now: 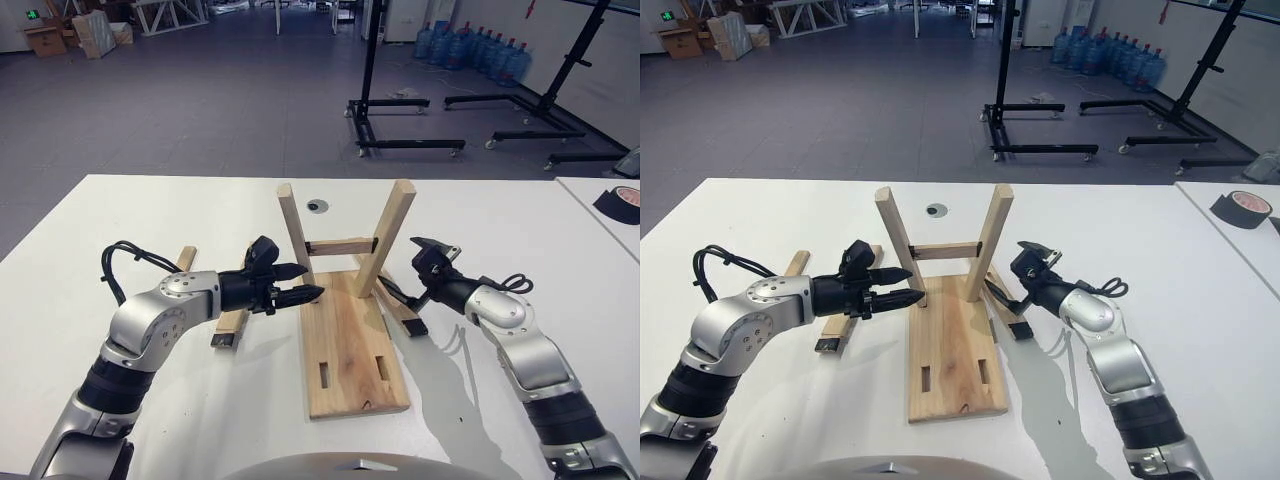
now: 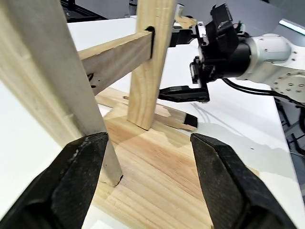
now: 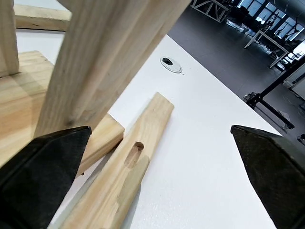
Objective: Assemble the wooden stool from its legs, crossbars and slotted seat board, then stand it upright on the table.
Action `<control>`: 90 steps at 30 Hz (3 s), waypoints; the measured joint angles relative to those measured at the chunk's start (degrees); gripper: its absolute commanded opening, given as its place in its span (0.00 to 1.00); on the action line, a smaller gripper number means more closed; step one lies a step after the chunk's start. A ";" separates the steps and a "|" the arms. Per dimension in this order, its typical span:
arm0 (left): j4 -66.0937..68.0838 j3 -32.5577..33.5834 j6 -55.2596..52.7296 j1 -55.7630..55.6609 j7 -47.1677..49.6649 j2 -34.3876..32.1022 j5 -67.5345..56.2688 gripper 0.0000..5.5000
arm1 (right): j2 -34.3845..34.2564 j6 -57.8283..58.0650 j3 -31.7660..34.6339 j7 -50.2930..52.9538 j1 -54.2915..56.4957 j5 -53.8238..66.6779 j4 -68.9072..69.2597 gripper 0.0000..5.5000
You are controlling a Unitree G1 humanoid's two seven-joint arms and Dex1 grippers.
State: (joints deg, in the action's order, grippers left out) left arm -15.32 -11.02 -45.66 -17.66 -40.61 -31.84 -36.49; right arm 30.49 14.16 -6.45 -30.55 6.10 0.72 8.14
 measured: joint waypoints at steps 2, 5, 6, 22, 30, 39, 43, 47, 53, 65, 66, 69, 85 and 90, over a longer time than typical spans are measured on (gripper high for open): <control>1.28 -0.38 1.15 -1.08 0.05 0.51 2.10 0.58 | -0.54 -0.42 -0.53 0.49 0.22 -0.81 -0.71 0.98; 3.32 -0.92 2.41 -2.27 0.22 2.10 4.39 0.58 | -2.24 -0.43 -1.81 0.94 0.98 -1.47 -1.01 0.98; 4.01 -1.00 2.85 -2.74 0.28 2.40 5.29 0.58 | -2.98 -0.44 -2.47 0.96 1.47 -1.81 -1.02 0.98; -0.68 5.16 6.85 0.42 -1.67 2.82 6.19 0.58 | -3.91 0.36 1.51 2.77 2.36 -2.22 -2.72 0.98; -7.53 16.58 9.22 7.03 0.16 2.64 1.08 0.58 | -10.44 4.12 8.71 5.61 0.84 7.82 1.45 0.89; 7.47 22.74 25.60 13.45 21.53 8.80 19.43 0.58 | -17.27 -1.08 9.22 15.35 -5.44 6.03 4.45 0.61; 15.83 23.24 29.45 15.21 25.35 9.12 24.23 0.58 | -17.17 -0.62 8.84 13.29 -5.60 7.30 5.37 0.61; 21.31 22.78 29.70 15.70 23.27 7.85 25.80 0.58 | -17.22 0.58 8.56 13.03 -5.68 7.81 6.10 0.61; 27.72 22.14 24.54 13.42 20.47 6.50 25.71 0.58 | -17.76 1.25 7.30 13.31 -6.67 7.81 6.77 0.61; 30.38 24.04 20.58 11.63 18.97 5.65 23.43 0.37 | -17.37 3.69 6.72 13.20 -6.70 8.54 8.62 0.60; 30.39 24.55 20.60 11.76 19.08 5.86 23.22 0.35 | -17.33 4.00 6.72 13.20 -6.71 8.54 8.62 0.60; 30.41 24.87 20.88 12.03 19.62 6.02 23.33 0.28 | -17.26 4.21 6.72 13.18 -6.71 8.54 8.63 0.60; 15.97 30.68 34.55 14.61 18.70 14.87 13.76 0.23 | -17.41 10.28 9.61 10.00 -6.58 17.87 9.48 0.60; -10.46 24.91 34.55 17.47 6.40 14.66 -1.59 0.23 | -16.24 25.57 16.03 0.87 -8.94 45.63 15.91 0.60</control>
State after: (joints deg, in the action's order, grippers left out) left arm -25.78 13.89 -11.11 -0.18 -34.21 -17.18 -38.08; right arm 14.25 39.73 9.58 -29.68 -2.84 46.35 24.05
